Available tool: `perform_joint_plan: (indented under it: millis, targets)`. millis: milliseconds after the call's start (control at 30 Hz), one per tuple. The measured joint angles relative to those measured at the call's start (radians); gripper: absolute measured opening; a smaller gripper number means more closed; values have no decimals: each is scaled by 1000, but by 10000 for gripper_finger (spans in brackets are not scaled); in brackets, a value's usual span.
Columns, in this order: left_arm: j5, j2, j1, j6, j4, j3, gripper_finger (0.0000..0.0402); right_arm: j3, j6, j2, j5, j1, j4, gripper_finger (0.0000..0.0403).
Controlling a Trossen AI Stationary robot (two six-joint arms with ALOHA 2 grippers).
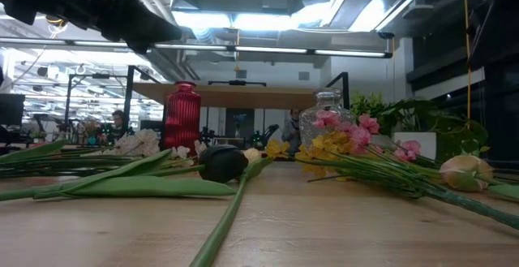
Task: Pick and place flowers into a vace then onto a shelf
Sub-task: Put the pink flowers into the transparent flower vase
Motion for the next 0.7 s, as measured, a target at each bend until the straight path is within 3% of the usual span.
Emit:
perform_joint_plan:
  millis: [400,700]
  targets:
    - [0,0,0,0,-1,0,4,-1,10,0,-32,0,0,260]
    - [0,0,0,0,-2,-1,4,-2,181,2,-122,7,0,277]
